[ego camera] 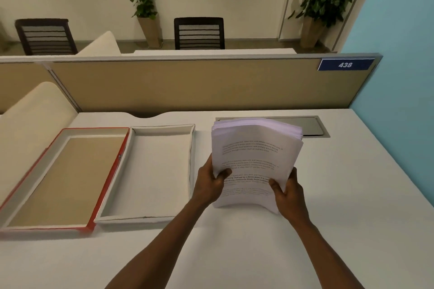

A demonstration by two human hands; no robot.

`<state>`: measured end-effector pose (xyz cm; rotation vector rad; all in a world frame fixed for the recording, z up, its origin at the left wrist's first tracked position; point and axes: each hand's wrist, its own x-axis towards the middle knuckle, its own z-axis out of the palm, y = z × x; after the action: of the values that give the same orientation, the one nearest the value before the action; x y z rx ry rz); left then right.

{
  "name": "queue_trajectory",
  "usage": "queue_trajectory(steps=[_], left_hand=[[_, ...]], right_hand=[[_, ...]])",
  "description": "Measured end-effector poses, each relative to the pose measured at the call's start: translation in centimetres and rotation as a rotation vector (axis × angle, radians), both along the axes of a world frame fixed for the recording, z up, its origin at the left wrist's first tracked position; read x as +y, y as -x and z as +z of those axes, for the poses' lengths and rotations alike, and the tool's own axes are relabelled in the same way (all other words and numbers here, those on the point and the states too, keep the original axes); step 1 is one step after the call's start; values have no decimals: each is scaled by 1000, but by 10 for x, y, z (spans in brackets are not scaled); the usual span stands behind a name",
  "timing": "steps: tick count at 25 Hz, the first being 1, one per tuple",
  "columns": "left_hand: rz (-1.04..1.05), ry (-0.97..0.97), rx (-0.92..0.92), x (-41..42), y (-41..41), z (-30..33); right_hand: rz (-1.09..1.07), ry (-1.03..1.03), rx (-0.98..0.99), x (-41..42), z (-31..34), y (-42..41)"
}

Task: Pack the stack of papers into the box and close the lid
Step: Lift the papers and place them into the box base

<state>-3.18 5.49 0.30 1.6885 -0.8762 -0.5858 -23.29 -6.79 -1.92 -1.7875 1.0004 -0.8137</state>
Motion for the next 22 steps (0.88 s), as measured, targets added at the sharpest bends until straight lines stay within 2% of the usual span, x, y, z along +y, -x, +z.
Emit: queue_trajectory(steps=[3, 5, 10, 12, 18, 22], left_hand=[[-28, -22, 13, 8, -11, 23], [5, -62, 85, 18, -26, 42], [96, -165, 434, 68, -94, 73], [79, -215, 492, 92, -121, 77], [105, -461, 313, 126, -199, 60], [101, -462, 245, 130, -231, 37]], right_hand=[[88, -30, 70, 1, 21, -2], [141, -98, 71, 4, 39, -11], [273, -512, -153, 28, 59, -72], [287, -626, -178, 41, 54, -108], [301, -665, 64, 80, 24, -220], [259, -529, 242, 93, 5, -267]])
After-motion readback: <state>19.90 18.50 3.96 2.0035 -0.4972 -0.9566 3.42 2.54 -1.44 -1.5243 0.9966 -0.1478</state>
